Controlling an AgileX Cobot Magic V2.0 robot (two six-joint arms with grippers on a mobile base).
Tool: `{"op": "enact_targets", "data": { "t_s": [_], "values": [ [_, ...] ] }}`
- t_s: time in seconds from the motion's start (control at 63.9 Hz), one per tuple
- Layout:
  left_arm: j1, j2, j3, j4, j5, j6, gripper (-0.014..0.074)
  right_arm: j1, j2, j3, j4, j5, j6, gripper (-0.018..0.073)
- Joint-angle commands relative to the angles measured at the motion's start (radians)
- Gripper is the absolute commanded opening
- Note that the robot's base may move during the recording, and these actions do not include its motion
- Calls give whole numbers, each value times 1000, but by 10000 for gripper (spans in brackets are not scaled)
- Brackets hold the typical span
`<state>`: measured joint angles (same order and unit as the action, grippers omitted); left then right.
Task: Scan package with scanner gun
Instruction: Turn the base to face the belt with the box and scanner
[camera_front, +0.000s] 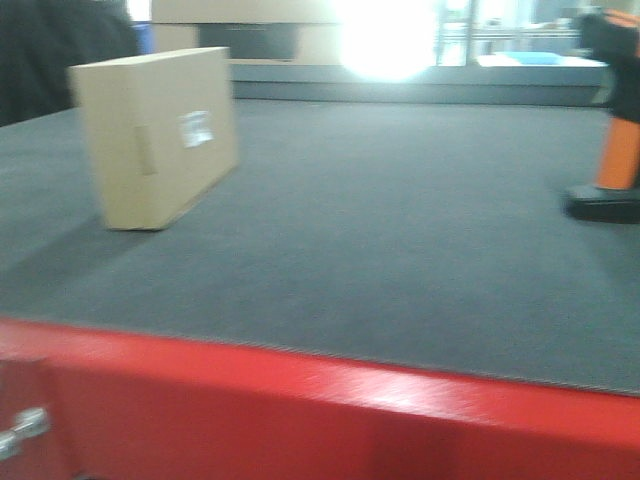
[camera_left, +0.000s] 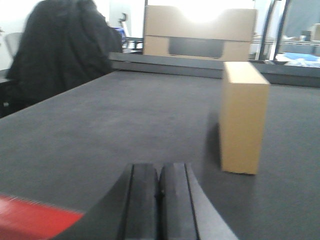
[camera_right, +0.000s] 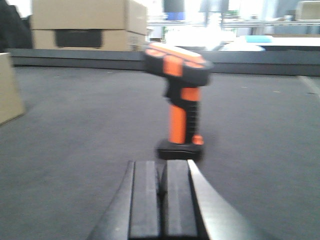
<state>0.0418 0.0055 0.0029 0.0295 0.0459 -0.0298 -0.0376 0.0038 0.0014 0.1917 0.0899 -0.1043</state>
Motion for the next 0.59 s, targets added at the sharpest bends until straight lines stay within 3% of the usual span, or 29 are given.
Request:
{"op": "enact_targets", "data": {
  "t_s": [0.0, 0.579],
  "values": [
    [-5, -5, -3, 0, -17, -8, -111, -2, -4, -1, -7, -16, -2, -151],
    [-7, -5, -3, 0, -17, -8, -111, 0, -4, -1, -7, -16, -2, -151]
  ]
}}
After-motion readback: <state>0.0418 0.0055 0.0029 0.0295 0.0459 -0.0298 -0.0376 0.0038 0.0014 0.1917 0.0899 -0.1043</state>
